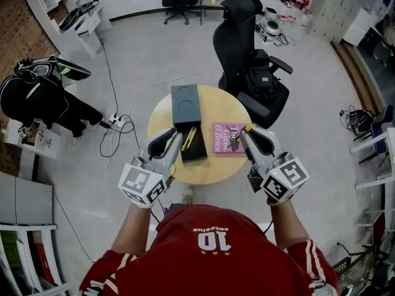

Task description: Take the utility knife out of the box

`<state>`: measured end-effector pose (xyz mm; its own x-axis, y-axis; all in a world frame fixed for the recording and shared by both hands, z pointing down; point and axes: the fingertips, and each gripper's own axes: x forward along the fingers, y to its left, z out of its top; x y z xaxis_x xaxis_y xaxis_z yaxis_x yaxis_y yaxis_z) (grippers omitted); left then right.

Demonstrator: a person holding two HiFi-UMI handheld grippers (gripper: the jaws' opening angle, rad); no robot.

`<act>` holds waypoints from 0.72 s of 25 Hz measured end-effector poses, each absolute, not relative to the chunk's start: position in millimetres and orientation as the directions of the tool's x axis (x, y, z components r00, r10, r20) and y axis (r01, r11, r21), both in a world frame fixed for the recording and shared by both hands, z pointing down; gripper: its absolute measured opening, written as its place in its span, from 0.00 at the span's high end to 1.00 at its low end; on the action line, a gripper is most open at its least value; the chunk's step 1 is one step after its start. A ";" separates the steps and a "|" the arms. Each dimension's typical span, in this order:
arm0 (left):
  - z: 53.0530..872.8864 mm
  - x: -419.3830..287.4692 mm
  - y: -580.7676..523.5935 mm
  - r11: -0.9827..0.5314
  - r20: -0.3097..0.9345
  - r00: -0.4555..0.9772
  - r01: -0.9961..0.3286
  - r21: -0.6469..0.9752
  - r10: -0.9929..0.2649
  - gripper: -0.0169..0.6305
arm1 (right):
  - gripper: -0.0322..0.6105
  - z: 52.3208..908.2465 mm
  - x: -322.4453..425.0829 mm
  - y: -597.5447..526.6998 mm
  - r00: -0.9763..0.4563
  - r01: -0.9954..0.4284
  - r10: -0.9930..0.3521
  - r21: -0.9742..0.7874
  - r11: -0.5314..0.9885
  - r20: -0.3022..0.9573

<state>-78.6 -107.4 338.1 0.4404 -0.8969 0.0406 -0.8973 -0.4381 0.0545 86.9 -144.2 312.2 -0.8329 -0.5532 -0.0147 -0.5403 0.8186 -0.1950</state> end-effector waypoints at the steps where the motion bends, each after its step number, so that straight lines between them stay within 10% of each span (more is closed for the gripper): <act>1: 338.8 -77.3 -107.4 -0.447 0.045 0.449 -0.893 0.052 -0.892 0.86 | 0.90 312.6 86.5 -144.0 -0.833 -0.541 -0.553 -0.195 0.818 -0.014; 18: 420.1 -77.6 -150.0 -0.520 0.206 0.530 -0.848 0.107 -0.822 0.68 | 0.90 328.1 85.6 -153.3 -0.812 -0.573 -0.583 -0.202 0.794 0.009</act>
